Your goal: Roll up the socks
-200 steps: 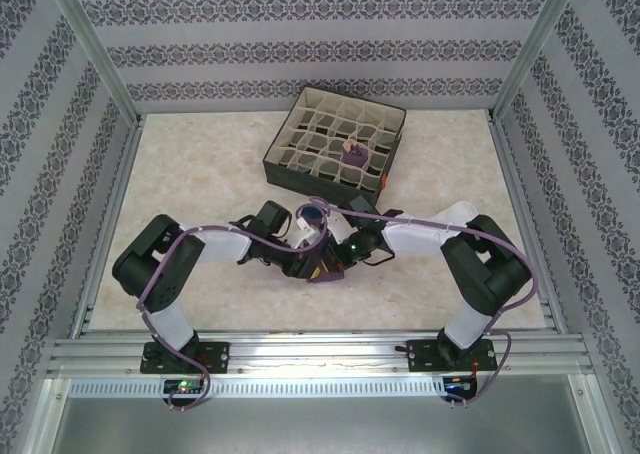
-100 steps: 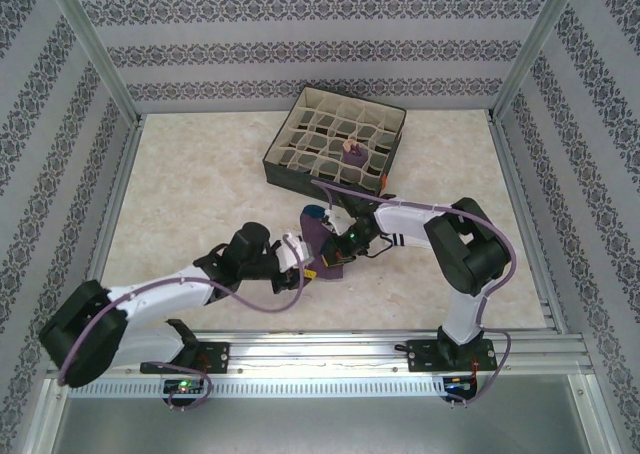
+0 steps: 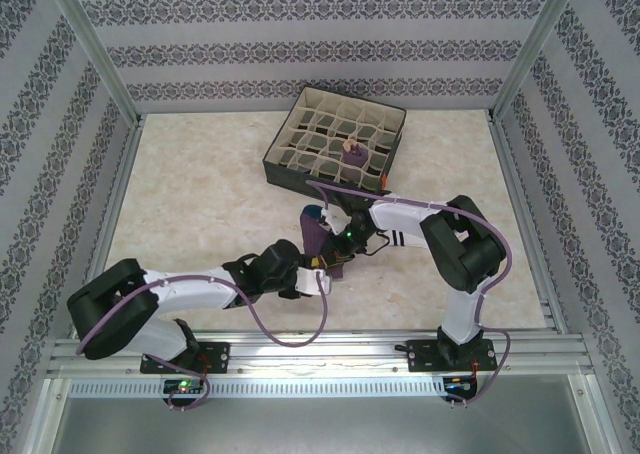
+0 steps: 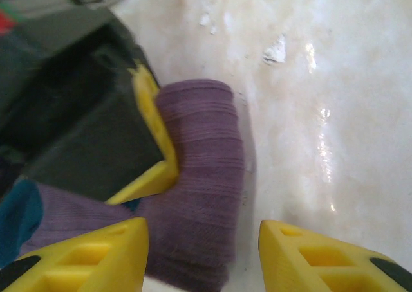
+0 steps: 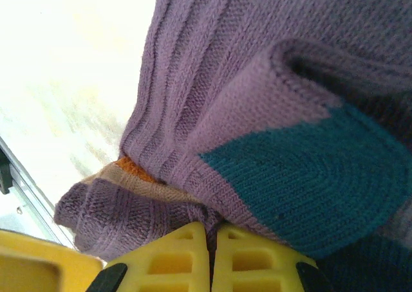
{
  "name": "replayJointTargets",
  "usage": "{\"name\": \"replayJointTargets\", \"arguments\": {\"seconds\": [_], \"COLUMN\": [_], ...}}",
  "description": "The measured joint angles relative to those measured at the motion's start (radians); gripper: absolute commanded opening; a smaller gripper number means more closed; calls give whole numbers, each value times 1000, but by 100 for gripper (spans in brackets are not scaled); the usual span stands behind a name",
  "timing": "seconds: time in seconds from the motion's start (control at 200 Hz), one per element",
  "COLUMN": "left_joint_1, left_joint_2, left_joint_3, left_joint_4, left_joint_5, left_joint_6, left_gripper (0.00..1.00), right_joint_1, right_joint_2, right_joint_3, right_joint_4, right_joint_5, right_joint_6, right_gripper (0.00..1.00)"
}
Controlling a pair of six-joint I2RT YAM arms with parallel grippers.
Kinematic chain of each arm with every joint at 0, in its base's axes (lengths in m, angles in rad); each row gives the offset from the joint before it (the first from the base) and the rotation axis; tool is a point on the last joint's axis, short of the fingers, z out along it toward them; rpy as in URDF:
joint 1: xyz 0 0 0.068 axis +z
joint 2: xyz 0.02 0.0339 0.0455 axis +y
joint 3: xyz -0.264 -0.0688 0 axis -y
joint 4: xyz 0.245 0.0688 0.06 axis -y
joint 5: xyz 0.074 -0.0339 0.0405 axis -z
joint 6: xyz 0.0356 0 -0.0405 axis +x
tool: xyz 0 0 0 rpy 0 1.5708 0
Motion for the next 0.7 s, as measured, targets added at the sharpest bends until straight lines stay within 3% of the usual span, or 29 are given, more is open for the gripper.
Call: {"name": "replayJointTargets", "arguments": {"seconds": [0.155, 0.22, 0.265, 0.345, 0.395, 0.505, 0.7], "left_joint_1": [-17, -18, -18, -18, -23, -25, -25], "left_joint_2": [95, 129, 149, 166, 169, 167, 172], "left_joint_3": [32, 45, 56, 76, 87, 117, 225], "left_joint_4": [31, 45, 50, 44, 27, -23, -201], "left_joint_5": [-58, -80, -95, -112, -116, -114, -60], "left_joint_6": [30, 31, 30, 16, 12, -15, -103], "left_gripper": [49, 45, 36, 11, 0, 0, 0], "right_joint_1": [2, 2, 1, -5, -13, -40, -86], "right_joint_2": [1, 2, 2, 2, 1, -5, -91], "right_joint_3": [3, 3, 3, -1, -6, -36, -129], "right_joint_4": [-4, -4, -3, 1, 6, 31, 92], "right_joint_5": [2, 2, 3, -2, -6, -34, -70], "right_joint_6": [-4, -7, -8, -8, -8, -8, 27], "right_gripper": [0, 1, 2, 6, 13, 36, 42]}}
